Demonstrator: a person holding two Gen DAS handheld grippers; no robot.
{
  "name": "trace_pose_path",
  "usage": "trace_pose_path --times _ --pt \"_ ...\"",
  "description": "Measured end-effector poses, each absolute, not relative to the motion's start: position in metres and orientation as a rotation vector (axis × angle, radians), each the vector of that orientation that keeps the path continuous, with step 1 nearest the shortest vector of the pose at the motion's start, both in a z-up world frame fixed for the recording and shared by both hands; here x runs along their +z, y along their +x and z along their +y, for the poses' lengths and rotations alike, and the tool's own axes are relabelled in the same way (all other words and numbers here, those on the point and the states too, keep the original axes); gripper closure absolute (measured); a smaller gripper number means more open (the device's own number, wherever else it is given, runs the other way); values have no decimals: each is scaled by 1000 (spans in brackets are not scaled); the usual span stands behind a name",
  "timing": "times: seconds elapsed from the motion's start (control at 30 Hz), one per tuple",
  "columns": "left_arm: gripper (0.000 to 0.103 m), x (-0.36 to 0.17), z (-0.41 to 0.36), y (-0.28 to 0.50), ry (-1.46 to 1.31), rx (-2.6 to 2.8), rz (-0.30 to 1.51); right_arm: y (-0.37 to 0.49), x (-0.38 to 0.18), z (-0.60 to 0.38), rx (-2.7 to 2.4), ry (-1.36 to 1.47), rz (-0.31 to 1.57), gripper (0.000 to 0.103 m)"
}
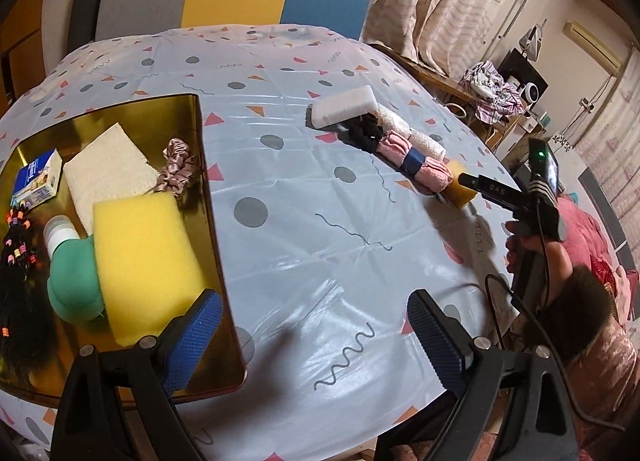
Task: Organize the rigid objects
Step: 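Grasp the orange sponge block with the right gripper while the left gripper approaches the pink towel roll, then grasp the pink towel roll with blue band with the left gripper and lift it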
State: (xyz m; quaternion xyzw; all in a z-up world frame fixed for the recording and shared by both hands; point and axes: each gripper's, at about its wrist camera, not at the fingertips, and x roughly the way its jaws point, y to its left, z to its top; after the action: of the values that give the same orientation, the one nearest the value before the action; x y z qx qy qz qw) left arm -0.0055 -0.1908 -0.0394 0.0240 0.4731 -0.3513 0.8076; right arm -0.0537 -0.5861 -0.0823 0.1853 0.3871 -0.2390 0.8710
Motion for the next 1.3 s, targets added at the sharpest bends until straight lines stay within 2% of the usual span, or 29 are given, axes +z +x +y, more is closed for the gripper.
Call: trace_pose_path --times 0.07,0.2,0.27,0.43,0.63,0.77,0.97,1.23,1.3 --pt "7 -38 -196 -5 70 -741 1004 -47 -89 -587 -474 376 819 26" --pt "7 -35 -211 -3 83 -753 1001 -45 -104 -586 -499 385 807 26" --pt "7 -33 -222 -4 101 -762 993 -46 -110 -590 -497 427 794 38" --pt "7 -36 -259 -5 140 -821 997 -49 -108 -588 -456 441 766 45" --pt "7 -49 -294 2 174 -821 1020 -62 -97 -557 -289 386 730 45" --pt "7 -55 -316 14 152 -814 1044 -76 -88 -574 -467 401 659 44" --pt "7 -55 -357 33 118 -793 1044 -78 -107 -593 -605 469 708 44" --pt "6 -57 -426 47 224 -759 976 -82 -112 -589 -617 450 700 43" --pt "3 -60 -439 49 246 -755 967 -82 -111 -592 -615 456 693 43"
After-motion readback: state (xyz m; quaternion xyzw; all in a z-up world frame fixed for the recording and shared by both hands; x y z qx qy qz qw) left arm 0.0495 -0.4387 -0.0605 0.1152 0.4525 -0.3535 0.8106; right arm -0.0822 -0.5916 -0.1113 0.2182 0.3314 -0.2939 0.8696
